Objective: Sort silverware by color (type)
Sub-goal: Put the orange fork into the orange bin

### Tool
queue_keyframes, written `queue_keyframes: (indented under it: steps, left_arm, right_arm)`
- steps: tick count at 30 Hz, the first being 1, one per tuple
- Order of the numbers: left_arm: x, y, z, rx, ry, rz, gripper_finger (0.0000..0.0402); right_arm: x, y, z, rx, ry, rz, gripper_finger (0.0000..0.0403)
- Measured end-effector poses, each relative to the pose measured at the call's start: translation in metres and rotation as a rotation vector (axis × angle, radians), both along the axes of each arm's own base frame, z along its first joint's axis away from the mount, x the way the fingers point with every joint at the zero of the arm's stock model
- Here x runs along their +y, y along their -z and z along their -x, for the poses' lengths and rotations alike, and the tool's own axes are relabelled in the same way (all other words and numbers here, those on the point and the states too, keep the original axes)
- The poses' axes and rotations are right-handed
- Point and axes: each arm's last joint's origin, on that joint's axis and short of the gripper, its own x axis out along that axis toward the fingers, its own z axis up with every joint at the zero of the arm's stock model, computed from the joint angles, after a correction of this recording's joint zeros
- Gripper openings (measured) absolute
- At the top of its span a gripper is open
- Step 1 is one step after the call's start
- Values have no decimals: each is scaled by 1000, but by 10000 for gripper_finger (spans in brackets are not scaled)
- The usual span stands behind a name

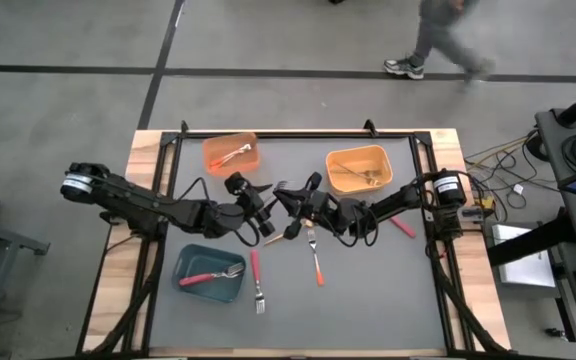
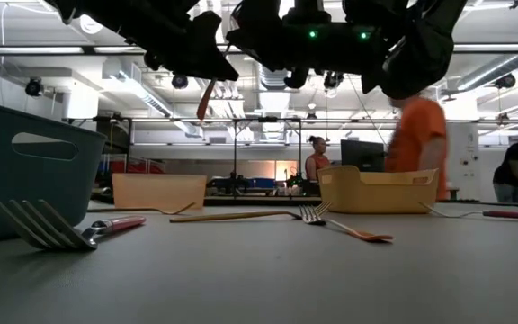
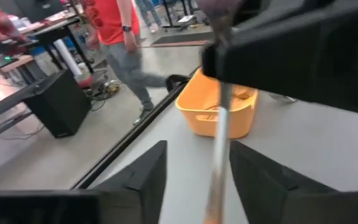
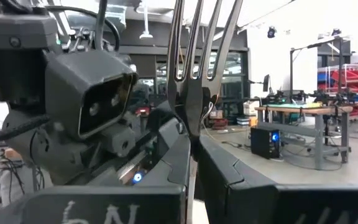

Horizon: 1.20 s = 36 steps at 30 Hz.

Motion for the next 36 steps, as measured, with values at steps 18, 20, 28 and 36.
queue_keyframes:
  steps: [18,20,28,36]
  left_arm:
    - [-1,-5,2,-54,47,71,1]
    - [-1,-8,4,-64,72,95,0]
    - [0,-30,16,-165,106,151,1]
    - [-2,-44,27,-173,265,190,0]
  right_arm:
    - [0,0,-1,36,-31,-31,14]
    - [0,-3,0,52,-45,-42,21]
    - [-2,-20,7,145,-59,-83,111]
    - [-1,-33,14,231,-147,-54,175]
